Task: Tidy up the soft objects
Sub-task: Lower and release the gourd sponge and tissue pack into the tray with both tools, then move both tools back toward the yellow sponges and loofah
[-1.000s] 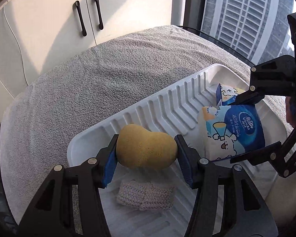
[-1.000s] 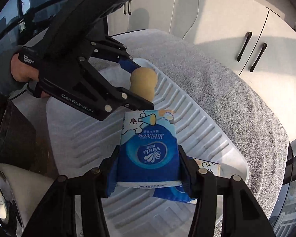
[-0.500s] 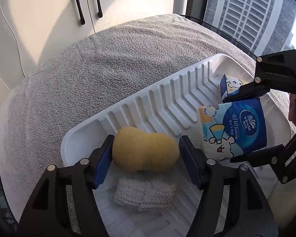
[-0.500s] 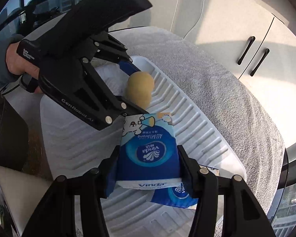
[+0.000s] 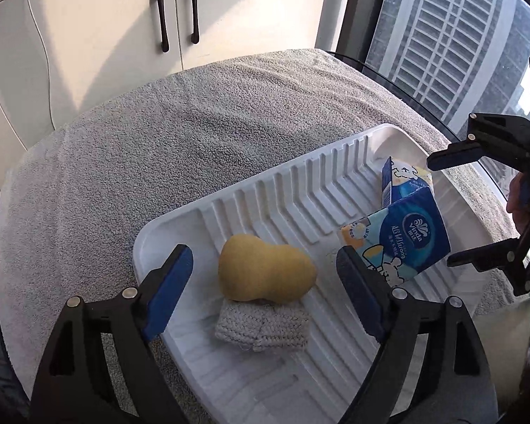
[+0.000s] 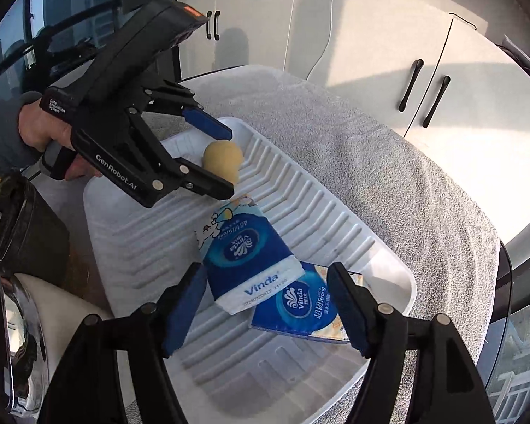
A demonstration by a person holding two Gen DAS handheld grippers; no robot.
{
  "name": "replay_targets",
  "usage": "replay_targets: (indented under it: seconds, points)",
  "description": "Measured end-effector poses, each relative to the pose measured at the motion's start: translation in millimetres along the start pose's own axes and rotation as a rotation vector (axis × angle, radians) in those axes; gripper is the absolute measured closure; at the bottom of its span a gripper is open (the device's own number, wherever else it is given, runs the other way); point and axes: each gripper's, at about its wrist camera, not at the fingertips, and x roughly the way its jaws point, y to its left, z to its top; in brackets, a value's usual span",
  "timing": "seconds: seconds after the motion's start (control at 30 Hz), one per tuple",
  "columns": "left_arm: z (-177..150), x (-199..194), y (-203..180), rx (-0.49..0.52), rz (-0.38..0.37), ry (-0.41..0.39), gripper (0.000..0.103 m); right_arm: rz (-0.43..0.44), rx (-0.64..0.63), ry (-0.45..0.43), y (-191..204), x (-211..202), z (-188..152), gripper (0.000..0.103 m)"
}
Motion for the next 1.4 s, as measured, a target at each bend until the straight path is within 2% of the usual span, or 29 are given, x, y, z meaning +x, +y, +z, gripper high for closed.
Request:
replay_targets:
  seconds: [0.13, 0.2, 0.3, 0.33, 0.37, 0.4, 0.67, 0.9, 1.17, 1.4]
  points:
    - [-3.2, -2.1, -1.8, -0.007, 0.010, 0.005, 0.012, -0.009, 0.047, -0.016, -4.8, -8.7, -9.1, 0.025]
    - [-4.4, -4.9, -5.1, 0.000, 0.017, -0.002, 0.002, -0.008, 0.068, -0.014, -7.5, -8.8, -11.3, 0.023]
    - [-4.6, -13.5, -5.6, -0.016, 0.020, -0.030, 0.000, -0.007, 0.094, -0.024, -10.8, -9.8, -11.9, 0.015]
    - [-4.0, -16.7, -3.8, -0.025, 0.019, -0.040, 0.000, -0.011, 0.115, -0.030, -12.9, -11.7, -12.6, 0.011]
    - [-3.9, -19.9, -2.9, -0.031, 0.019, -0.050, 0.000, -0.008, 0.139, -0.041, -17.2, -14.0, -13.7, 0.002]
    - [-3.6, -22.3, -2.0, -0.033, 0.023, -0.056, 0.000, 0.002, 0.159, -0.057, -20.7, -16.3, -14.3, 0.000]
    - [-6.6, -39.1, 14.2, -0.109, 0.057, -0.111, 0.000, -0.047, 0.224, -0.090, -31.2, -27.7, -25.1, 0.000]
    - [-24.0, -64.7, 19.7, -0.144, 0.101, -0.157, 0.000, -0.085, 0.280, -0.121, -34.7, -47.7, -41.6, 0.000]
    - [-69.8, -109.6, 9.0, -0.169, 0.165, -0.206, 0.000, -0.142, 0.389, -0.149, -29.6, -75.7, -82.6, 0.000]
    - [-129.0, -136.7, -6.6, -0.212, 0.181, -0.232, 0.000, -0.158, 0.461, -0.143, -4.2, -87.9, -122.8, 0.000]
